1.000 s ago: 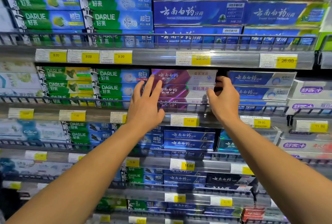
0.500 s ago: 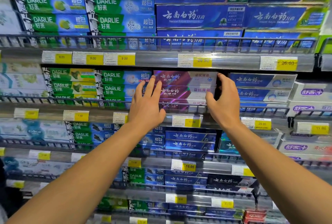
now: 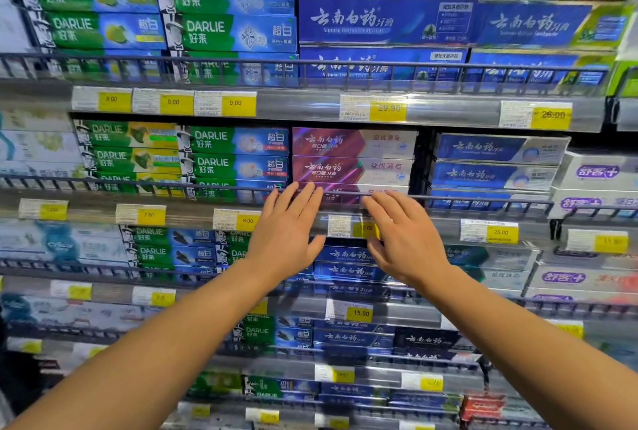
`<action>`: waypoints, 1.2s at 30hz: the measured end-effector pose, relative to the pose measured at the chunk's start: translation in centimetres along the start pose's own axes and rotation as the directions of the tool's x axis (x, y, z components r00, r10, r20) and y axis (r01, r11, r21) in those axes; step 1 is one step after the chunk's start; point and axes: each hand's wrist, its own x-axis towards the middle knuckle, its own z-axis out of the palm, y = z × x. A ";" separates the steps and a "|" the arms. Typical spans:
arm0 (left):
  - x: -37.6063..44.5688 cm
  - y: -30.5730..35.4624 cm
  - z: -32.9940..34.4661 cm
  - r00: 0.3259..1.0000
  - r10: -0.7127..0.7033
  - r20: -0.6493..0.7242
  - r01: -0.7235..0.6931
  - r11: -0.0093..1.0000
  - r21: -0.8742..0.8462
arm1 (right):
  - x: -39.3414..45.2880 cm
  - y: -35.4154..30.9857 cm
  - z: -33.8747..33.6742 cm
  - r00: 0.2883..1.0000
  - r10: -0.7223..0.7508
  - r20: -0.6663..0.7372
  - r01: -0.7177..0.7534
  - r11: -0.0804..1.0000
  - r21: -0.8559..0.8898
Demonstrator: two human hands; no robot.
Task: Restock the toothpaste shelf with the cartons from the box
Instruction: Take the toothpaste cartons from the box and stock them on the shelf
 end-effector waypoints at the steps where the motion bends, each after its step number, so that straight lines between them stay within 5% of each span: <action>1: -0.1 0.0 0.0 1.000 -0.002 -0.001 0.002 1.000 -0.006 | 0.1 0.0 -0.2 1.000 0.000 0.002 0.000 1.000 0.001; 36: 0.6 -0.5 -1.5 0.999 -0.037 -0.022 0.035 0.994 -0.104 | 2.2 -1.0 -2.4 0.990 0.134 0.050 -0.139 0.982 0.128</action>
